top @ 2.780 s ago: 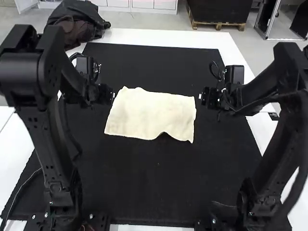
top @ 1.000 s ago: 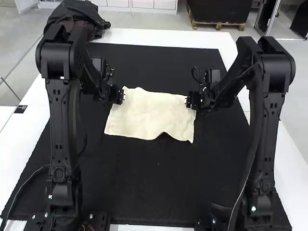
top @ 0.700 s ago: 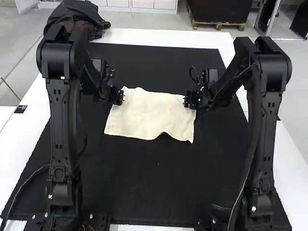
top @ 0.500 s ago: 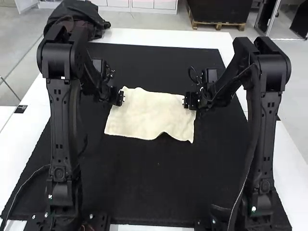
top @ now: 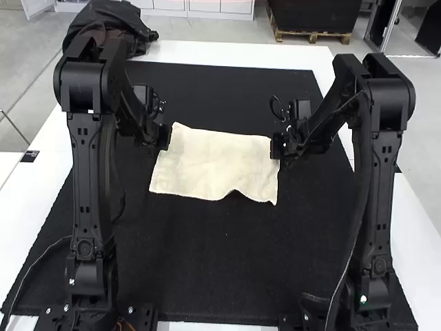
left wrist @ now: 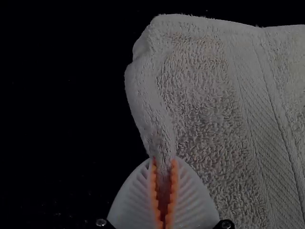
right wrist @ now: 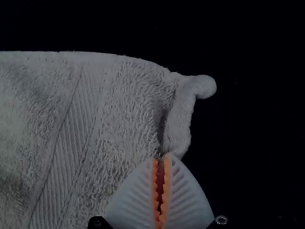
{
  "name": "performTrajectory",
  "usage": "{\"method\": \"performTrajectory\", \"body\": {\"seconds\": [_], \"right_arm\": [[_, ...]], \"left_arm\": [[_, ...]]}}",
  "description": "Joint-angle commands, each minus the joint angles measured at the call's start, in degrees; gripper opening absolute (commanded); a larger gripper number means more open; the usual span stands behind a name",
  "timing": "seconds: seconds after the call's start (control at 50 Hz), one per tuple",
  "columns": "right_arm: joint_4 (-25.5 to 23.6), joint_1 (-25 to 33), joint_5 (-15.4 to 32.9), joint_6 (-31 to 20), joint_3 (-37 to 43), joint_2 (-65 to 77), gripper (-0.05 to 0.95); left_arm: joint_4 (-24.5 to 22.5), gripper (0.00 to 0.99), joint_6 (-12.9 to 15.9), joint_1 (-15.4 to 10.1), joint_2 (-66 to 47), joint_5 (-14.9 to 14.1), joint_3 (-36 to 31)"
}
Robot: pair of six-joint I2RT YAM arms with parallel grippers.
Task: Fold the towel.
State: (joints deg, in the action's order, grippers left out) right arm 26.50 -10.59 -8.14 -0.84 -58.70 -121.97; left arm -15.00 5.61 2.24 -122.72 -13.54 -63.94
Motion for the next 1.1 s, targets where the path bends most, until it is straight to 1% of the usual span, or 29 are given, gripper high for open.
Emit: {"method": "performTrajectory", "body": {"seconds": [0.0, 0.08, 0.3, 0.5, 0.62, 0.68, 0.82, 0.9, 1.08], "right_arm": [[-0.66, -1.10, -4.95, -0.04, 0.78, -1.78, -0.02], [0.04, -0.92, -4.95, 0.31, 0.86, -1.69, -0.02], [0.74, -0.48, -4.78, 1.37, 0.95, 2.62, -0.02], [0.66, 0.22, -4.78, 1.81, 1.22, 6.92, -0.02], [0.57, 1.27, -4.78, 2.07, 1.74, 8.68, -0.02], [0.48, 1.62, -4.78, 2.07, 2.10, 9.74, -0.02], [-0.05, 2.15, -5.04, 2.07, 3.50, 12.02, -0.02], [-0.66, 2.15, -5.31, 2.07, 4.64, 13.60, -0.02], [-2.07, 2.15, -6.54, 2.07, 7.46, 17.56, -0.02]], "left_arm": [[-0.29, 0.028, 1.34, 0.22, -1.47, -0.08, 0.22], [-0.55, 0.028, 1.34, 0.22, -1.21, -0.26, 0.22], [-0.82, 0.028, 1.25, 1.45, 1.34, -0.35, -0.75], [0.59, 0.028, 1.16, 2.59, 3.98, -0.35, -1.18], [1.82, 0.028, 1.16, 3.03, 5.38, -1.40, -1.10], [2.17, 0.028, 1.16, 3.03, 6.17, -1.40, -0.83], [4.46, 0.028, 1.34, 3.12, 8.11, -2.37, -0.39], [5.60, 0.028, 1.34, 3.56, 9.60, -3.07, 0.31], [6.22, 0.028, 1.34, 3.74, 13.73, -3.42, 3.39]]}}
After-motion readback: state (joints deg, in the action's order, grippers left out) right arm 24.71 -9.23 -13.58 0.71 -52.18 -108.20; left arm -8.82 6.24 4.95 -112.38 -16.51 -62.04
